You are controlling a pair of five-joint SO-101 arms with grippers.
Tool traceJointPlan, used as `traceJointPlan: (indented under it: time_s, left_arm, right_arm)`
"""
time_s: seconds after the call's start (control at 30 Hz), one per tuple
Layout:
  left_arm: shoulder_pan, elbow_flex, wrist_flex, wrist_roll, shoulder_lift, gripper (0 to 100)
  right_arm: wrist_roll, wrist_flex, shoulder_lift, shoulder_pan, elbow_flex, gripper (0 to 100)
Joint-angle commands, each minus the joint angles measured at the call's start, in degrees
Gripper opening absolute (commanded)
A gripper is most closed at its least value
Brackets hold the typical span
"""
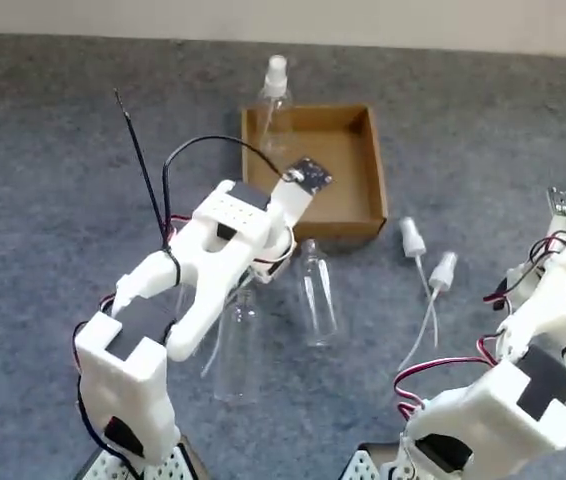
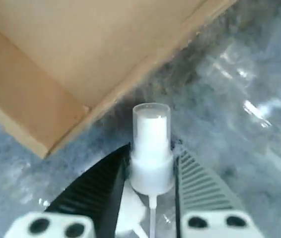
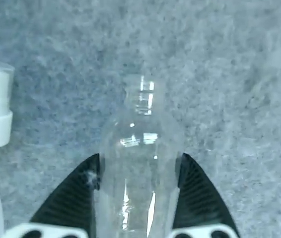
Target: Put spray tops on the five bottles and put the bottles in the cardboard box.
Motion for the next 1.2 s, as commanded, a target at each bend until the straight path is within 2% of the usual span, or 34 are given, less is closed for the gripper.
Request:
traceJointPlan:
  time_s: [0.0, 0.2, 0.43, 0.63, 0.7, 1.17]
  left_arm:
    - [1.5, -4.2, 7.0, 0.3, -8.7, 5]
    - [-0.1, -11.0, 17.1, 0.0, -18.3, 5]
    - [-1.5, -19.1, 26.2, 0.3, -24.7, 5]
    - [-1.5, -15.8, 26.8, 0.3, -29.1, 5]
    - [-1.5, -14.6, 26.8, 0.3, -30.5, 5]
    - [-1.5, -13.5, 27.0, 0.2, -31.9, 5]
  right_arm:
    - [2.2, -0.6, -0.9, 0.5, -1.8, 2.6]
    - [3.3, -0.6, -0.9, 0.4, -2.7, 15.1]
    - [3.7, 5.8, -0.9, -3.0, -6.2, 20.2]
    - [2.0, 14.0, -0.3, -4.4, -16.3, 24.4]
    - [-0.4, 13.6, -0.3, -4.4, -18.7, 24.6]
    - [-0.8, 14.8, 11.4, -5.4, -19.2, 24.5]
